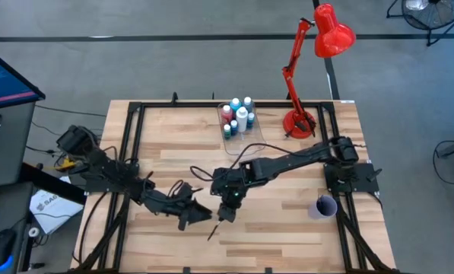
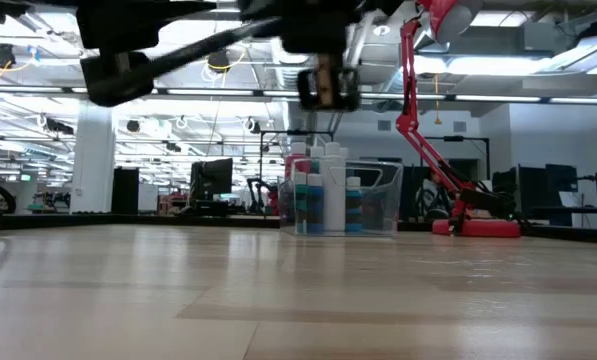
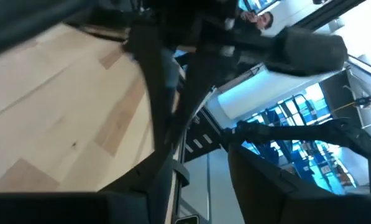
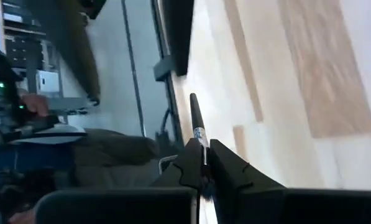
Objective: Pick & Place Paint Supplies
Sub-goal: Put the silver paintbrush into the purple cup
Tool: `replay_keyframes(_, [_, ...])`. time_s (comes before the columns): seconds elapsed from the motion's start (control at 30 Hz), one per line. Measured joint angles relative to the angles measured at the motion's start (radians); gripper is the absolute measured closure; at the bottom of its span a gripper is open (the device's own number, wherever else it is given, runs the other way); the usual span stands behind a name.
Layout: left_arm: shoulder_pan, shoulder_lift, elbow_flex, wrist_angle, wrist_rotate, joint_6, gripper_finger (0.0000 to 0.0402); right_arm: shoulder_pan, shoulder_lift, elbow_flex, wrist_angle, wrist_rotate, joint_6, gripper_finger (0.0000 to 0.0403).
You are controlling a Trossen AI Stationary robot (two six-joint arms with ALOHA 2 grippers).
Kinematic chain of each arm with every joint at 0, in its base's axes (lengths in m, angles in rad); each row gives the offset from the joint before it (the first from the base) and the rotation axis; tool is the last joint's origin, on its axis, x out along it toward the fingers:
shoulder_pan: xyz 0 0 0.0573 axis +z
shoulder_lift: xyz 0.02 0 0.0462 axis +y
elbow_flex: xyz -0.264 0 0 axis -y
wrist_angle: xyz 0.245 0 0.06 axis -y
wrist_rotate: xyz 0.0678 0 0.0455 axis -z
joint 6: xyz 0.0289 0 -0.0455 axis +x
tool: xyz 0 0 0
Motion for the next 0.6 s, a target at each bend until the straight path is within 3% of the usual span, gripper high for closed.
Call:
replay_keyframes(0.2, [0.000, -0.035, 0.000, -0.043, -0.014, 0.006, 0.0246, 0.004, -0.067, 0.004, -0.113, 0.018, -0.004, 0.0399])
replay_keyframes(0.6, [0.000, -0.031, 0.000, -0.113, -0.072, -0.042, 0.0258, -0.003, -0.367, 0.004, -0.500, 0.280, 0.022, 0.0398])
